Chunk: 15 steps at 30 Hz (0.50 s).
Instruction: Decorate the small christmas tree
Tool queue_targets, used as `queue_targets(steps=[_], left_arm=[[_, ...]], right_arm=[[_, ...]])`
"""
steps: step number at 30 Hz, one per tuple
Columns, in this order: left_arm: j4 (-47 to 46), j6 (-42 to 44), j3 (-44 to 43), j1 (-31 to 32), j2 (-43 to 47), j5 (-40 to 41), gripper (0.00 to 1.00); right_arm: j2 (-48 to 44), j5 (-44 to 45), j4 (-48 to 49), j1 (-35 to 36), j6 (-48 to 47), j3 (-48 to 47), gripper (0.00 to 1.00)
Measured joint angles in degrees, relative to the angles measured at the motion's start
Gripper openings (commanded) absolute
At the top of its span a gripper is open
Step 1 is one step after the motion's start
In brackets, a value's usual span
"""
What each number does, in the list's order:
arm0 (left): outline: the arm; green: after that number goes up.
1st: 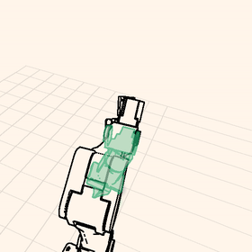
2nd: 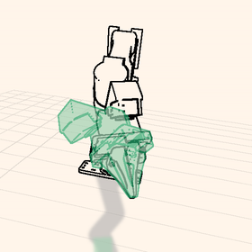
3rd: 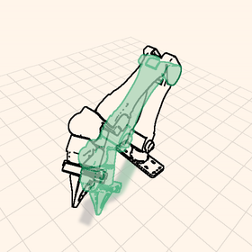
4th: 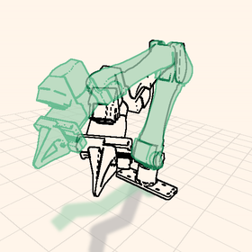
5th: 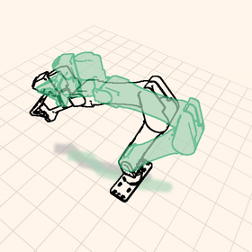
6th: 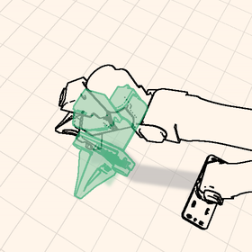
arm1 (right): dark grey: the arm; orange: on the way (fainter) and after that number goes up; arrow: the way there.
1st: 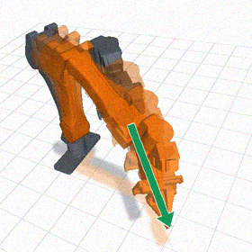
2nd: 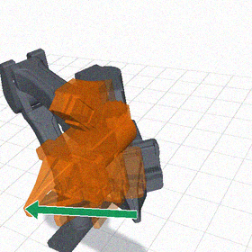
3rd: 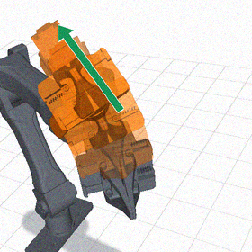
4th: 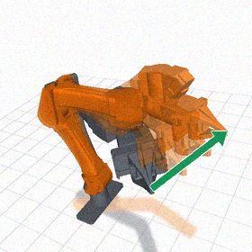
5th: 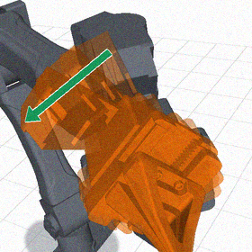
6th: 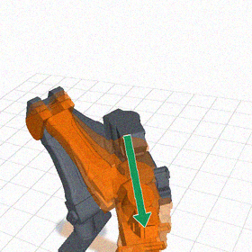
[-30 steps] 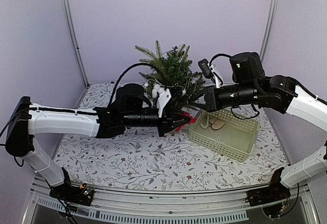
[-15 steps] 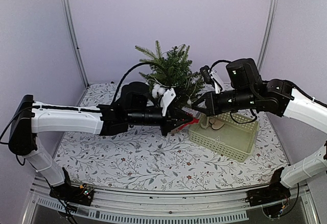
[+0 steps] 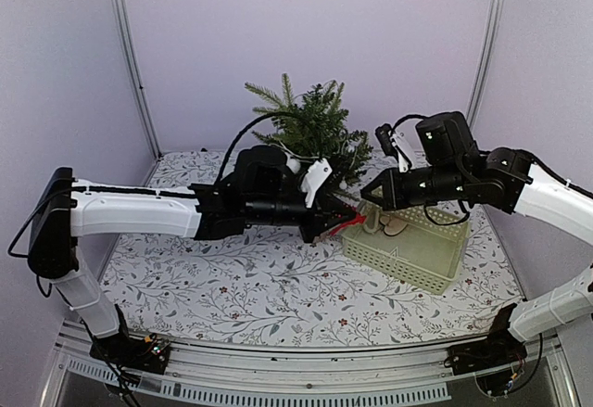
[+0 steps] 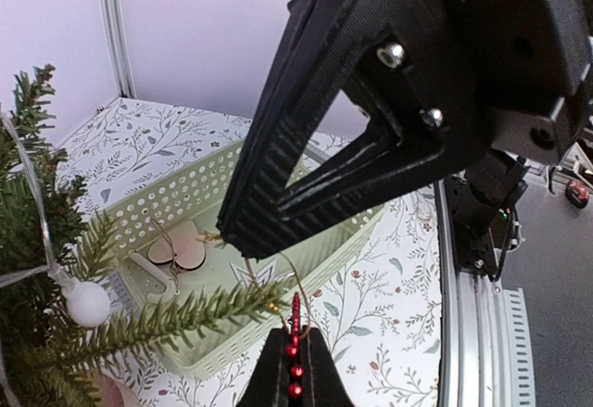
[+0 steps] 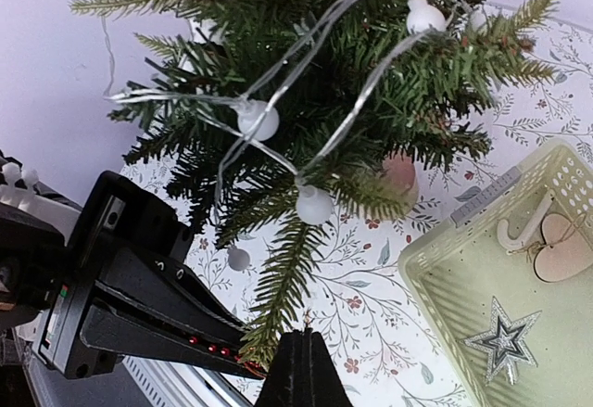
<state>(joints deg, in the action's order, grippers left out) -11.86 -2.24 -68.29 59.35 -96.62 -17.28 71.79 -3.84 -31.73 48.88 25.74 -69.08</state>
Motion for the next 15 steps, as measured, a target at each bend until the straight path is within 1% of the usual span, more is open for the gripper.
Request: queue_targets(steps=[15], left_arm=[[1.16, -0.15, -1.09, -0.02, -0.57, 1.75, 0.0]], right_arm=[[-2.21, -1.4, 3.54, -1.4, 0.0, 3.19, 0.0]])
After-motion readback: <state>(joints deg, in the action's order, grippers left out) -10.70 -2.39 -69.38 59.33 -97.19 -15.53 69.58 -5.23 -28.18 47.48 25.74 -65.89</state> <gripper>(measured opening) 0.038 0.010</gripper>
